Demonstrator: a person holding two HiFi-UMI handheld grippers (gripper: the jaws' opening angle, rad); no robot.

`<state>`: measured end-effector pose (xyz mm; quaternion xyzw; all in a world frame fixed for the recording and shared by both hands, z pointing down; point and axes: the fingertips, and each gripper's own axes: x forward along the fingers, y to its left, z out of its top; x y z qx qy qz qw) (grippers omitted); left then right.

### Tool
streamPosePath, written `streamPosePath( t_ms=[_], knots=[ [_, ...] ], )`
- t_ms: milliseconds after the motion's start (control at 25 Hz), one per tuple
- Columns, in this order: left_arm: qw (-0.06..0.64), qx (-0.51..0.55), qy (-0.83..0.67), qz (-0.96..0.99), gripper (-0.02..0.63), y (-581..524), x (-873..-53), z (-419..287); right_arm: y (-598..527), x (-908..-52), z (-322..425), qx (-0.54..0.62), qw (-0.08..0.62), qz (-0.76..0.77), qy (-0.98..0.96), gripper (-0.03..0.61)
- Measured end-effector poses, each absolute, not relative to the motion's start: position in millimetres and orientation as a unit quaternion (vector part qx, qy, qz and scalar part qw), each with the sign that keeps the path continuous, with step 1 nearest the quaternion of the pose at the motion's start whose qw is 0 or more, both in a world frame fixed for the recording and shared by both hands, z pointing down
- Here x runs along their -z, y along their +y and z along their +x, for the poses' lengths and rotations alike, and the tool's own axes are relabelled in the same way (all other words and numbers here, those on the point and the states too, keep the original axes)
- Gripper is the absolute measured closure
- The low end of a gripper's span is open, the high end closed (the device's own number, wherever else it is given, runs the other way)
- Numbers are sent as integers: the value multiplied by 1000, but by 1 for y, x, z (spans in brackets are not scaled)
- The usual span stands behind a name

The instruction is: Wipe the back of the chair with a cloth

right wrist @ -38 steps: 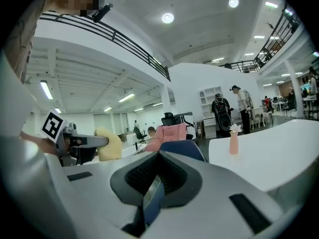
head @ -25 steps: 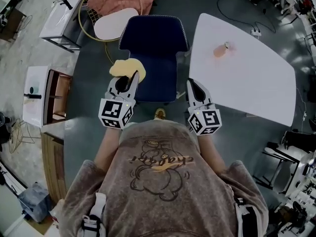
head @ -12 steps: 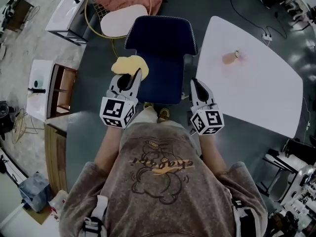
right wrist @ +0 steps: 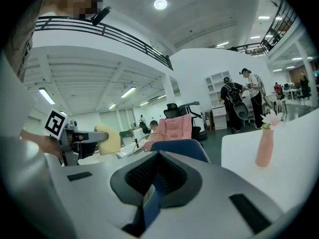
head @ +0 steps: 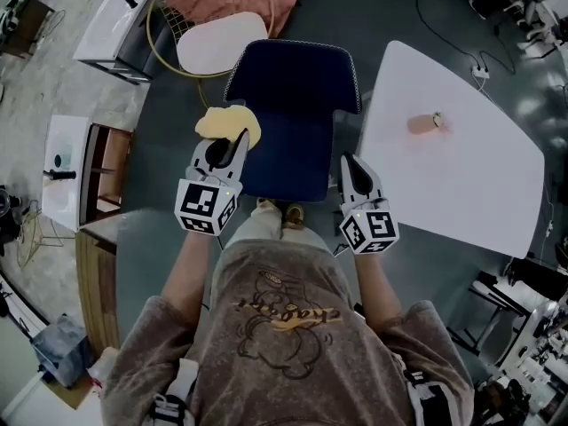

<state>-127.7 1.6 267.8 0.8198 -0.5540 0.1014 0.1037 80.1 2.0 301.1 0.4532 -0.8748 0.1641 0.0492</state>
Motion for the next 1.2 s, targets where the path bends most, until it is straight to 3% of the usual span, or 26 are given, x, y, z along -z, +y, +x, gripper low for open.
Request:
streamPosePath(
  t_ms=[680,1200],
  knots=[
    [128,-119,-550,817,561,-73,-367,-156,-60,-365,51,-168,41,470,-866,552],
    [93,-185,-556,805,561,-129,-420,-204,-72,-394,43,-179,54,461,-867,552]
  ],
)
